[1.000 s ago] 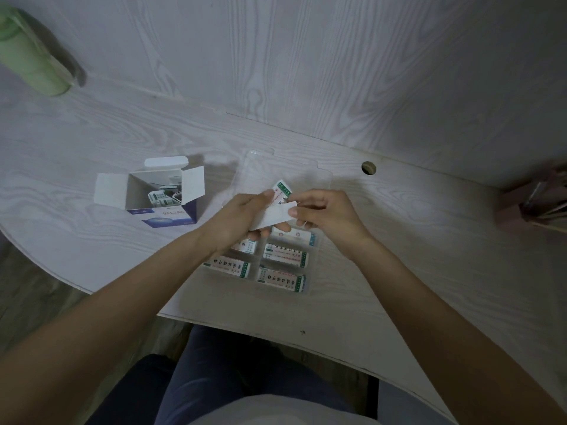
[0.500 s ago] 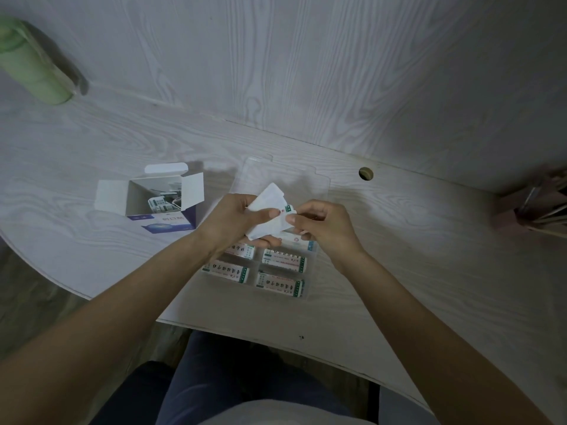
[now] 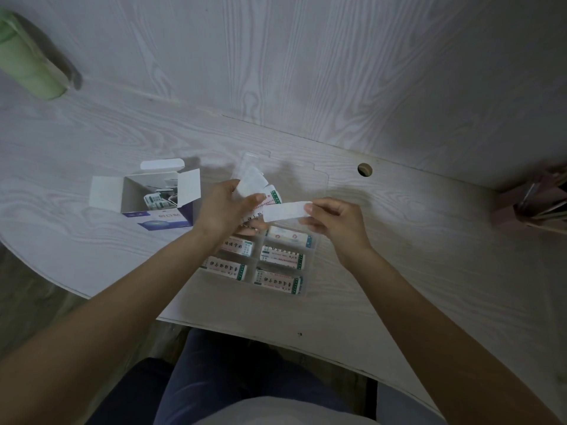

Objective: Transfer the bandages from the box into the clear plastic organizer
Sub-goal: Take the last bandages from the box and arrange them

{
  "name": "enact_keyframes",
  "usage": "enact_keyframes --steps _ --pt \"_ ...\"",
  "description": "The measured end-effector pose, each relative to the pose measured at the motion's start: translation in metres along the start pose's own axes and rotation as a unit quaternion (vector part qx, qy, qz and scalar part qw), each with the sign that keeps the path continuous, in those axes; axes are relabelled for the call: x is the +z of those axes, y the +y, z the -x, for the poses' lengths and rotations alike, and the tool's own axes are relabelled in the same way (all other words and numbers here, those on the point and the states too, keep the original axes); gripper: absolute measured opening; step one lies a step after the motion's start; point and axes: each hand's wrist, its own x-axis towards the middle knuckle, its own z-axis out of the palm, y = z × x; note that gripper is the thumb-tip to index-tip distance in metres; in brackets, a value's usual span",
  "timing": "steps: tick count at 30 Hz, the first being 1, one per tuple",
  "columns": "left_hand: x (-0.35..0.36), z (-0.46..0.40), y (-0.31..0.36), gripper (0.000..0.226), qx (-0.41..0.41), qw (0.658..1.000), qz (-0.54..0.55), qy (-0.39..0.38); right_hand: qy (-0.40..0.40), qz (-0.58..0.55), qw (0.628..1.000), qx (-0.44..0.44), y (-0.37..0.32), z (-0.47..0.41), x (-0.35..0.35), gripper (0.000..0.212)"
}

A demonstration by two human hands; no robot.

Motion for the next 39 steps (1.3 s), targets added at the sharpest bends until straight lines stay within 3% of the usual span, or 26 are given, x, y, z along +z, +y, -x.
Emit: enact_keyframes --steps 5,7,9,15,19,22,27,29,30,31,34,35,36,39 --pt "-0.004 -0.006 -0.005 0.035 0.003 0.998 -0.055 0.042 0.034 -0.054 0.996 0.067 0.012 -0.006 -0.012 0.009" --pt "-0.004 -0.007 -0.004 0.037 0.004 0.997 -0.061 0.041 0.056 0.05 0.997 0.035 0.018 -0.007 -0.014 0.003" --pt "-0.003 -0.008 -0.003 0.037 0.004 0.998 -0.054 0.035 0.071 0.147 0.987 0.001 0.024 -0.009 -0.013 0.011" --pt "-0.008 -0.006 -0.006 0.03 -0.002 0.997 -0.065 0.037 0.072 0.222 0.972 -0.006 0.038 -0.014 -0.001 0.008" --pt "-0.011 -0.004 -0.009 0.027 -0.015 0.998 -0.057 0.032 0.047 0.307 0.948 -0.075 0.042 -0.01 0.007 0.005" --pt "-0.011 -0.004 -0.01 0.027 -0.017 0.998 -0.052 0.023 0.021 0.403 0.907 -0.119 0.046 -0.009 0.014 0.009" --pt "-0.008 -0.006 -0.009 0.038 -0.034 0.998 -0.056 0.007 0.006 0.614 0.771 -0.17 0.045 -0.009 0.02 0.011" --pt "-0.008 -0.007 -0.009 0.042 -0.04 0.998 -0.052 0.006 -0.013 0.644 0.743 -0.18 0.044 -0.01 0.019 0.013" --pt "-0.007 -0.007 -0.009 0.042 -0.04 0.998 -0.052 0.005 -0.017 0.636 0.749 -0.184 0.044 -0.011 0.019 0.013" --pt "-0.007 -0.008 -0.01 0.042 -0.04 0.998 -0.055 0.005 -0.013 0.601 0.778 -0.183 0.041 -0.01 0.02 0.013" --pt "-0.003 -0.006 -0.007 0.037 -0.043 0.997 -0.063 0.0 -0.025 0.293 0.949 -0.11 0.023 -0.004 0.023 0.014" --pt "-0.002 -0.005 -0.007 0.038 -0.042 0.997 -0.064 -0.002 -0.053 0.184 0.98 -0.059 0.014 -0.001 0.024 0.017" --pt "0.0 -0.005 -0.007 0.039 -0.042 0.997 -0.062 -0.007 -0.08 0.123 0.989 -0.026 0.007 0.001 0.023 0.019" --pt "0.005 -0.003 -0.005 0.029 -0.034 0.997 -0.052 -0.034 -0.102 0.137 0.985 -0.033 0.002 -0.002 0.023 0.025"
